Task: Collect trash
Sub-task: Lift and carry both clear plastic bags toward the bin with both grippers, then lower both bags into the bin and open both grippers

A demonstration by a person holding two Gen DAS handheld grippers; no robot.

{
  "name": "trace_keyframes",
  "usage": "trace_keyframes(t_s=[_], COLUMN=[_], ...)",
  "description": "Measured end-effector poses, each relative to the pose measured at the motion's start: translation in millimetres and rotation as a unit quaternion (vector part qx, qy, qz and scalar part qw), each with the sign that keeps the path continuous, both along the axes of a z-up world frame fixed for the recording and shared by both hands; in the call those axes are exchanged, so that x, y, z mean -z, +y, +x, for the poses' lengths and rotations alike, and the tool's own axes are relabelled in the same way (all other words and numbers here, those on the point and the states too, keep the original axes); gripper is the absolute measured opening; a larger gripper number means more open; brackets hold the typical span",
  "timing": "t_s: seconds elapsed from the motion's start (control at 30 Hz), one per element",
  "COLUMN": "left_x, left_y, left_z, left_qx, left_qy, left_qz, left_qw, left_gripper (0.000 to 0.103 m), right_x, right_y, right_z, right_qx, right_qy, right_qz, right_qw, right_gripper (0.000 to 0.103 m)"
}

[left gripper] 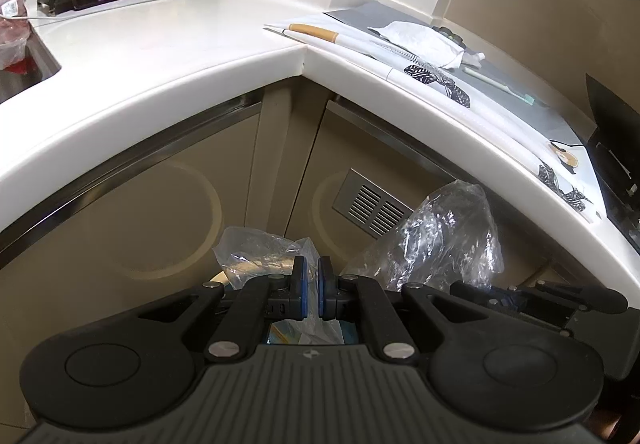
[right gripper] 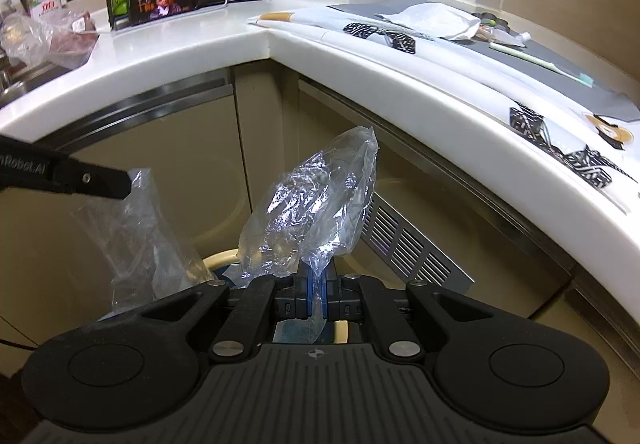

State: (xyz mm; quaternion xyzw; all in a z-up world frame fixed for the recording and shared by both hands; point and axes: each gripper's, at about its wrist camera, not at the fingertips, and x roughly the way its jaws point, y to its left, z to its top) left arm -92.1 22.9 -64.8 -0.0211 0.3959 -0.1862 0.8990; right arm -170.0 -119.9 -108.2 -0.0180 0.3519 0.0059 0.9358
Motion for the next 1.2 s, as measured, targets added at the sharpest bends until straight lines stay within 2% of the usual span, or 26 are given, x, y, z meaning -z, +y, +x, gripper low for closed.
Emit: trace_keyframes(t_s=[0.8, 0.97, 1.2], left_x=[55, 71, 93], left_y=[-20, -13, -20], left_z=[62, 72, 79], left_qx=[-0.003, -0.020, -0.027], left_qy=[0.042, 0.065, 0.072], left_qz=[0.024, 0.027, 0.047], left_qw=[0.9988, 0.9973, 0.9959], left_gripper=[0.005, 0.005, 0.005], right_x=[54, 64, 81], right_y=[22, 23, 27], right_z=[50, 60, 75], right_qx=[-0.040, -0.042, -0.048], right_qy=[0.070, 0.077, 0.082], right_qz=[-0.041, -0.049, -0.067], right_qw=[0.996, 0.995, 0.993], right_gripper=[0.005, 0.005, 0.005])
